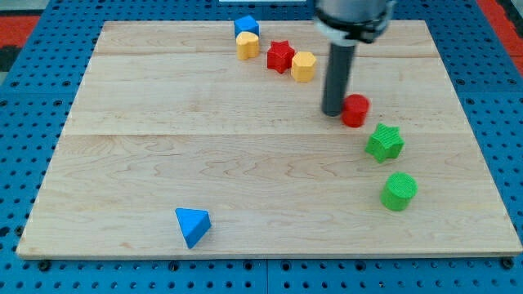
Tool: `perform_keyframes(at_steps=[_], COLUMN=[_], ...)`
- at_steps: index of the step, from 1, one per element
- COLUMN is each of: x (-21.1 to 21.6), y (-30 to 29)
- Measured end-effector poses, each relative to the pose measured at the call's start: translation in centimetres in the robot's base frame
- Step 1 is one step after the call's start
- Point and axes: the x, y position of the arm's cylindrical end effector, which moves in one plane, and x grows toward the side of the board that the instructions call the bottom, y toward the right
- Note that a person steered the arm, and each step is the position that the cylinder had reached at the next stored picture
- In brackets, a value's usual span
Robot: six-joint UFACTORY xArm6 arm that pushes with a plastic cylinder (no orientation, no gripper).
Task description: Push the red circle above the green star
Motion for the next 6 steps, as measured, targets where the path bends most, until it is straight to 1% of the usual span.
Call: perform_keyframes(at_steps=[1,2,4,6], x=[0.0,-0.2,-1.2,-1.8], y=[0.9,0.1,-11.8,-19.1])
